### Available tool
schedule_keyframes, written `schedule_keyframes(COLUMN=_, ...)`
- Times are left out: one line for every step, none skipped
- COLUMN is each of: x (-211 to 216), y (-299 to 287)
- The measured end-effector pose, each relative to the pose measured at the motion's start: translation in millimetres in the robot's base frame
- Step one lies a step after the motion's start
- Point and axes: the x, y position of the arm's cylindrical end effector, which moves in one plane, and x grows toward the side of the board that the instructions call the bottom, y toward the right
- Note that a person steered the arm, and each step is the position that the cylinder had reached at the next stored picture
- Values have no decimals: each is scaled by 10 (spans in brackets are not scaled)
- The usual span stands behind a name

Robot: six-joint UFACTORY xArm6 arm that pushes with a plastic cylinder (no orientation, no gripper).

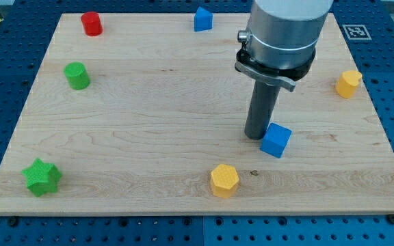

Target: Drag the blue cube towards bottom right

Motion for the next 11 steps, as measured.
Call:
schedule_keyframes(x=127, y=-124)
schedule_keyframes(x=148, y=-74)
schedule_keyframes(x=85, y=-2)
schedule_keyframes(x=57, y=86)
schedule_keyframes(x=57, y=188)
schedule_keyframes(x=57, y=347)
schedule_keyframes(x=57, y=572)
schedule_keyframes(x=57, y=751)
schedule_keyframes(x=62, y=839)
schedule_keyframes(x=93, y=841)
schedule_keyframes(x=152, y=841)
